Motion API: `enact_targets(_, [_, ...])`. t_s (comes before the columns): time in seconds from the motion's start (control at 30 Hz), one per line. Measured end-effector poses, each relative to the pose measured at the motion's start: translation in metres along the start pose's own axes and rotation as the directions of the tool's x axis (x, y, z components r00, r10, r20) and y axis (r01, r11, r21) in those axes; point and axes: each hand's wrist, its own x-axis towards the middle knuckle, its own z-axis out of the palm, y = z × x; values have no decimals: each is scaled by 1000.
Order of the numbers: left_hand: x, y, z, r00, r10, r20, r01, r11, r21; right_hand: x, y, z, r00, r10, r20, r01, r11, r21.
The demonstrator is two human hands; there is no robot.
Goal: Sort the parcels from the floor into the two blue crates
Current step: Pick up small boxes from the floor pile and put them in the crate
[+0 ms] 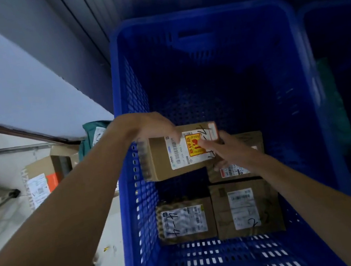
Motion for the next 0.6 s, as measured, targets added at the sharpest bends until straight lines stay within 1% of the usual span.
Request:
enact_targets(0.1, [14,-2,5,1000,3,7,-3,996,89,-2,17,15,999,43,33,-43,999,-20])
enact_targets(0.17, [23,-8,14,1000,-1,-12,2,991,133,-1,28,20,997,68,24,-67,997,-50])
enact_targets(0.27, [32,-12,31,996,18,-86,1,978,207,0,45,23,996,84,11,-82,990,-111])
enact_targets(0.33, [31,-13,44,985,64,-163,-8,947,321,2,57,24,995,96,-21,-98,985,-143])
enact_targets(0.4, [22,-14,59,968,114,-224,10,873,487,4,67,26,994,100,-35,-104,978,-183])
enact_targets(0.5, [-1,-20,90,961,121,-249,94,704,704,2,70,27,997,67,-34,-73,965,-253])
enact_targets(0.57, [-12,-23,114,958,109,-264,143,618,773,-1,71,26,999,29,-16,-33,957,-288])
enact_targets(0.6, [-14,-25,124,951,120,-285,157,606,780,-1,73,26,1000,4,-8,-7,953,-304])
